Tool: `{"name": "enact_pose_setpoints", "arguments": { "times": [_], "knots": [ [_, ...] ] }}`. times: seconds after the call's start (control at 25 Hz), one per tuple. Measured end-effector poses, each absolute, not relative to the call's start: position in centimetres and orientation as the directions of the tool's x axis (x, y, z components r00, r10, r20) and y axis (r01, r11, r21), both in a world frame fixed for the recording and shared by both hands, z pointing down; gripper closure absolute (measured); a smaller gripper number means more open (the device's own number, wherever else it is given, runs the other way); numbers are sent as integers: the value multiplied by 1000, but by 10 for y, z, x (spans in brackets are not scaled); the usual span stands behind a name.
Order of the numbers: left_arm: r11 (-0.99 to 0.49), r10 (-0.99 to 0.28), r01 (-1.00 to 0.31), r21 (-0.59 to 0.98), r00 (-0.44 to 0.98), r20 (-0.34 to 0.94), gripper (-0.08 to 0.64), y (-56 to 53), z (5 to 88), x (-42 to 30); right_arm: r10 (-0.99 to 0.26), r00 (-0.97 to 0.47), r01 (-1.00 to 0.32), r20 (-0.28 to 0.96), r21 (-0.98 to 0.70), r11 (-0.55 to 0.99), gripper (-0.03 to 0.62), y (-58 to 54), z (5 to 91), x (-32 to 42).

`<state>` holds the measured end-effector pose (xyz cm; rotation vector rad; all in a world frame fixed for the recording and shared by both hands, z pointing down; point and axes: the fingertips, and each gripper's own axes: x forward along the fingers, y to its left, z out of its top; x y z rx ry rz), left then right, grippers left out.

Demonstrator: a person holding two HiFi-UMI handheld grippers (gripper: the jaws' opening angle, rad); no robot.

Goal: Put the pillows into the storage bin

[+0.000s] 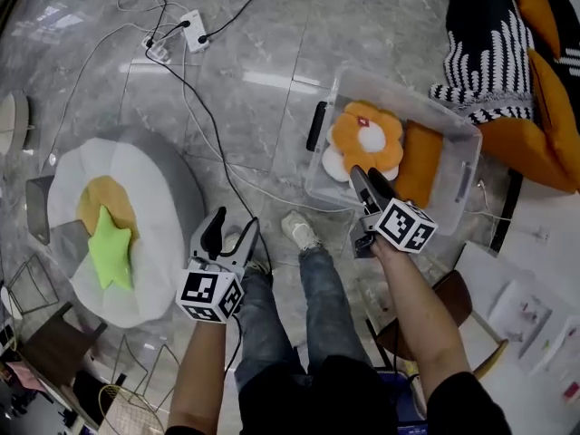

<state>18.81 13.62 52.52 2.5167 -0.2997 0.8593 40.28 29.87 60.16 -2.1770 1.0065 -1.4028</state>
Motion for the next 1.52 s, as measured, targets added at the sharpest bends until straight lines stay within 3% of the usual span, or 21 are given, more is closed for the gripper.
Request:
{"name": "enact_pose_setpoints", "arguments": {
  "times": [0.24, 0.56, 0.96, 1.24, 1.52],
  "knots": [
    [-795, -206, -507, 335, 744, 636, 267, 109, 530, 106, -757, 69, -548, 649, -610, -573, 325, 223, 599, 341],
    [-634, -418, -711, 304, 646, 638, 267, 69, 519, -23, -756, -134, -681, 640, -614, -399, 331, 119, 585, 242],
    [-385, -608, -871, 304, 487, 626, 267, 50, 514, -168, -686, -383, -783, 618, -612, -114, 341, 11, 569, 84],
    [-200, -663, -931, 306, 359, 657, 267, 65, 537, -263, -580, -527, -798, 621, -597, 85, 347, -20, 581, -31],
    [-127, -641, -945, 302, 310, 702, 267, 59, 563, -340, -520, -567, -798, 639, -583, 153, 351, -31, 588, -107]
  ]
}}
